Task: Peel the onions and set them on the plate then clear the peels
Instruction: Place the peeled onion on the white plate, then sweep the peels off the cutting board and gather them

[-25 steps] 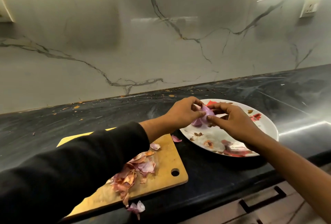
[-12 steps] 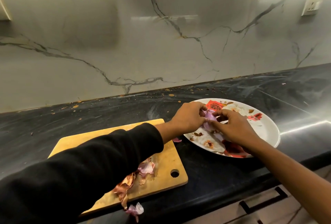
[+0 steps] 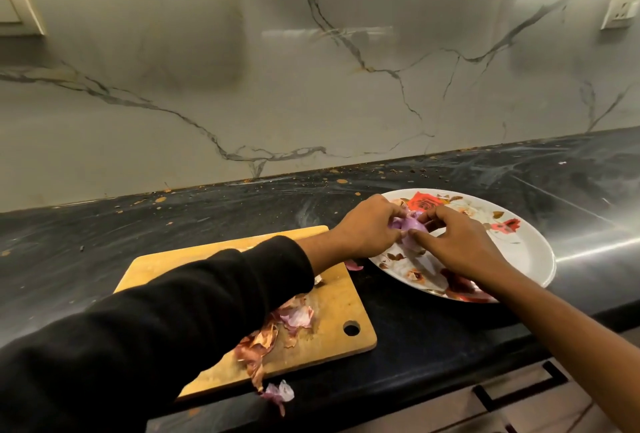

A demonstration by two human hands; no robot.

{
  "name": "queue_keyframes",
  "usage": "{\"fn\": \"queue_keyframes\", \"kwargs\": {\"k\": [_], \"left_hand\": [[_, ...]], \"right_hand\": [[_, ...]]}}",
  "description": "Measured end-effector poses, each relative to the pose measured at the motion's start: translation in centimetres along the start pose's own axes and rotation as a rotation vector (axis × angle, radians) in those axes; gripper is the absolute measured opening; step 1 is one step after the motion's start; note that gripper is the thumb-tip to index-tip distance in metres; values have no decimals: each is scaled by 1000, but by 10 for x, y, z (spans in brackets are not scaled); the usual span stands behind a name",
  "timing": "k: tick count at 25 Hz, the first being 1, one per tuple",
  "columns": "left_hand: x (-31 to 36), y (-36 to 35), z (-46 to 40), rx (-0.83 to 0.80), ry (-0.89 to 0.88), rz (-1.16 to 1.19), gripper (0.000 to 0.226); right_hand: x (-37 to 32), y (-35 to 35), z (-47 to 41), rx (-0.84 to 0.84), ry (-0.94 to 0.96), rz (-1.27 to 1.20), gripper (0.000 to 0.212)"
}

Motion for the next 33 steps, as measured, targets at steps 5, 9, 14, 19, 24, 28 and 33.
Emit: {"fn": "queue_keyframes", "kwargs": {"k": [5,9,14,19,24,28,33], "left_hand": [[1,9,5,-29,12,34,39],[3,18,16,-6,-2,76,37],[-9,31,35,5,32,102,33],[-25,45,56,27,66,125,32],[-37,49,68,42,99,146,31],[-42,53,80,32,85,151,29],[-52,76,110,83,97,149,26]], "right_hand": [[-10,5,0,-10,14,43,29],[-20,6,4,25,56,75,35],[-45,7,10,51,128,71,36],[-60,3,10,52,138,81,36],[-67,1,18,45,157,46,34],[-87,-5,34,17,239,-2,34],[-121,-16,54,-59,398,-38,34]]}}
Point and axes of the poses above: each hand's wrist, its own z-axis away from the middle knuckle, its own y-axis out of the back of the hand, x = y × z, the point moved 4 cm from there along -z, towards the middle knuckle, and after that the axes turned 12 degrees about z, right-handed, at the moved point
